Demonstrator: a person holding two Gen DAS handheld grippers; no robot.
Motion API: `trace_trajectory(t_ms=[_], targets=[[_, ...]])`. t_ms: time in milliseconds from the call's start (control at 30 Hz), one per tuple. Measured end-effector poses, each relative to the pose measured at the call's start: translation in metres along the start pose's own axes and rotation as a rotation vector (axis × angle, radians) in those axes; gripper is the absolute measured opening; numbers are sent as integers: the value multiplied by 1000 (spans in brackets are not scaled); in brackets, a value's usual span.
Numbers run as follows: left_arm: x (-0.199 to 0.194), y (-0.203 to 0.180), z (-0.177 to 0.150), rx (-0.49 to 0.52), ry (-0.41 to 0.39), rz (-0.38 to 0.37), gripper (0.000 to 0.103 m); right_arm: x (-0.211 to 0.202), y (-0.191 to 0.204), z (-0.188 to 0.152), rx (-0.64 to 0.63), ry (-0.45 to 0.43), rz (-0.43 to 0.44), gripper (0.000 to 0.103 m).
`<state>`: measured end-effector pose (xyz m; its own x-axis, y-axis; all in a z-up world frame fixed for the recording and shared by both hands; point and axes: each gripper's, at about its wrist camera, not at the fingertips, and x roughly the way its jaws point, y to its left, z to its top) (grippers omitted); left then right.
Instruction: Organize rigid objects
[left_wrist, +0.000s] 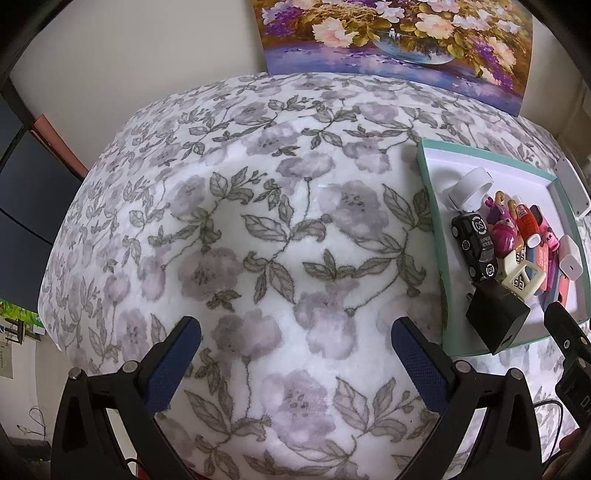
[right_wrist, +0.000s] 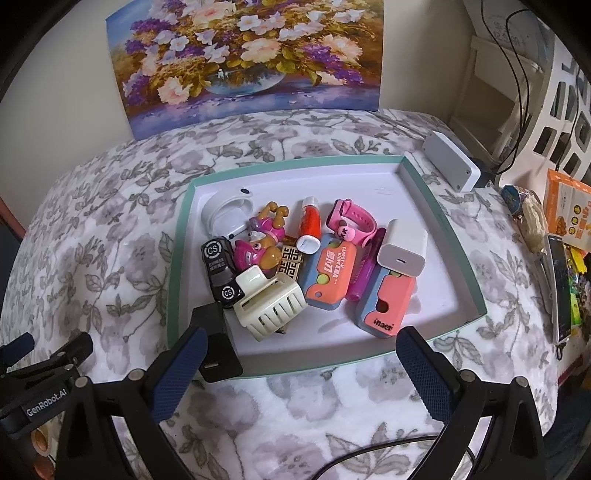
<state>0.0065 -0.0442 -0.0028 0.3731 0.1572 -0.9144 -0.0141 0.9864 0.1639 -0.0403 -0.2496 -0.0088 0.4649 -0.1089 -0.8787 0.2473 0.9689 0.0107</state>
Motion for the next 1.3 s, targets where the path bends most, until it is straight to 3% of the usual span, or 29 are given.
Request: trace_trajectory(t_ms=[833,1300], targets=[[1,0,1,-6,2,1,103,4,5,-2,-28,18,-4,103],[-6,-4,1,20,-37,-21,103,6,6,-3,-36,26,-3,103]])
